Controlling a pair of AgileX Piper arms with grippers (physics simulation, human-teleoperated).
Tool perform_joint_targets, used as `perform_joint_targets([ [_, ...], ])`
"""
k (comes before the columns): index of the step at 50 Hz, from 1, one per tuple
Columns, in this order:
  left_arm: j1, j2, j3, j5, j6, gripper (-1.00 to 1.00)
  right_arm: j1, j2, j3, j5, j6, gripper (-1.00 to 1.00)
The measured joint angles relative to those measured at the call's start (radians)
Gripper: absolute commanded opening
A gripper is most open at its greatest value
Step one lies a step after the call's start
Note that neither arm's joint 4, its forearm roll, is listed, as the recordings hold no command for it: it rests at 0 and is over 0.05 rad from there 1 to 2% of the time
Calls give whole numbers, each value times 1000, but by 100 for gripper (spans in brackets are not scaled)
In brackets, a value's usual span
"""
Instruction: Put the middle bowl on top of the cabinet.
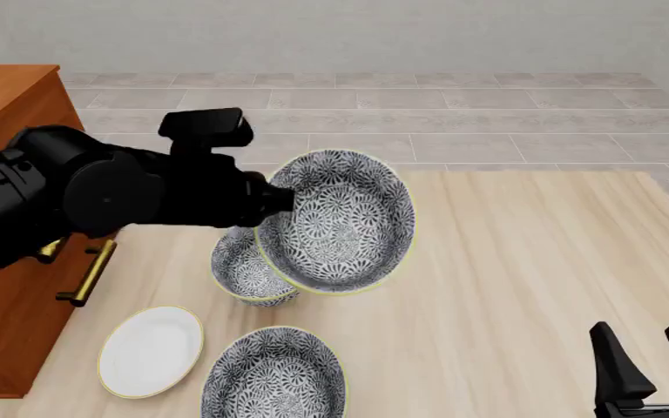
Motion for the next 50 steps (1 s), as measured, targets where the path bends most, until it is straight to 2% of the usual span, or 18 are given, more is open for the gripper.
perform_joint_targets([
  [15,130,-16,-23,91,-56,-100,0,4,0,-2,-4,100],
  [29,248,-23,-89,192,-114,-100,1,2,0,-2,-10,100],
  [50,344,-22,-186,314,-205,-100,2,2,0,-1,-19,100],
])
